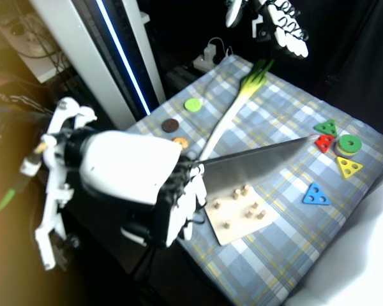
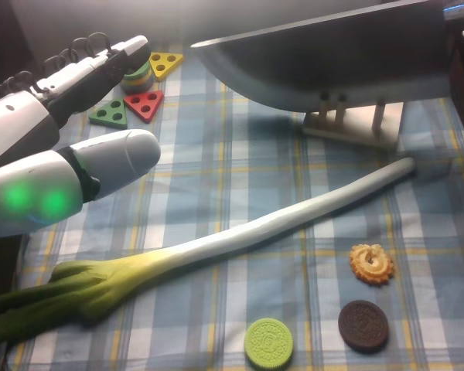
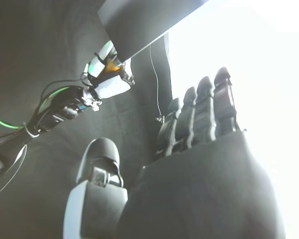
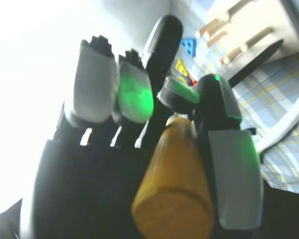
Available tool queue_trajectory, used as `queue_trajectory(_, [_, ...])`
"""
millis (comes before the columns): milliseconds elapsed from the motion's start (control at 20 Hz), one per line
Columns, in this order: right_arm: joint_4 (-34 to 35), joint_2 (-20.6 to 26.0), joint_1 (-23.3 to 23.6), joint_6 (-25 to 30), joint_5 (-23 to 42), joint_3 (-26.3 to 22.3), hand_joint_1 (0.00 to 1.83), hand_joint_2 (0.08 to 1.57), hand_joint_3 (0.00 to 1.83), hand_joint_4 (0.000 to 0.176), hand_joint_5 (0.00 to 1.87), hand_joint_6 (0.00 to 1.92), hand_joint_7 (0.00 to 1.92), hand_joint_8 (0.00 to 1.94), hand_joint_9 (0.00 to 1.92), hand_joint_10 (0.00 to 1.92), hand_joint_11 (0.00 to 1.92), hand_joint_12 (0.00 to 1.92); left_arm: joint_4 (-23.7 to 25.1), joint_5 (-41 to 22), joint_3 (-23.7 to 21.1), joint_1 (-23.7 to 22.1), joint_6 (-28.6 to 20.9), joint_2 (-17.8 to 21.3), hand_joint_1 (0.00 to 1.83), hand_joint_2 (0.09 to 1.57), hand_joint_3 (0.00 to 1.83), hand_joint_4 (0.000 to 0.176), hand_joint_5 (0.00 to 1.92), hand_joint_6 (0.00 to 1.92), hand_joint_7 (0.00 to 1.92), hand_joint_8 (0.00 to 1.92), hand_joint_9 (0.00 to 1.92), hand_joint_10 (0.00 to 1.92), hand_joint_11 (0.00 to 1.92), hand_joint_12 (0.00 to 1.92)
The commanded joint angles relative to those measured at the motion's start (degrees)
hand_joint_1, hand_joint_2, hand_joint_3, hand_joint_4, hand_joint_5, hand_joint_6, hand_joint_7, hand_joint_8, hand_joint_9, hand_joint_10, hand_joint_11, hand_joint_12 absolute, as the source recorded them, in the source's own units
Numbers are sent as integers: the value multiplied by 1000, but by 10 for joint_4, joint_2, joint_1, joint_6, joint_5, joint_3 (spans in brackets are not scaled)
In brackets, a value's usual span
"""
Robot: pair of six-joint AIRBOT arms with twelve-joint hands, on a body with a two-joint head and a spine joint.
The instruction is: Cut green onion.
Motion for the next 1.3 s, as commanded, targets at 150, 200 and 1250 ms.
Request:
queue_trajectory(150, [54, 16, -18, -9, 22, 7, 821, 1344, 4, 0, 1167, 1921, 1347, 1941, 1478, 1921, 1518, 1921, 5, -75, -1, 1, -3, -2, 0, 1209, 0, 27, 0, 0, 0, 0, 0, 0, 0, 0])
queue_trajectory(200, [83, 17, -32, -9, 30, 10, 818, 1347, 3, 0, 1166, 1921, 1362, 1941, 1497, 1921, 1535, 1921, 5, -77, -2, 3, -3, -2, 0, 1208, 0, 26, 0, 0, 0, 0, 0, 0, 0, 0])
queue_trajectory(1250, [470, 130, -261, -93, 447, -94, 711, 783, 0, 176, 0, 0, 0, 0, 0, 0, 0, 0, -46, -236, 4, 22, -5, 25, 0, 1244, 9, 51, 2, 1, 0, 0, 0, 0, 0, 0])
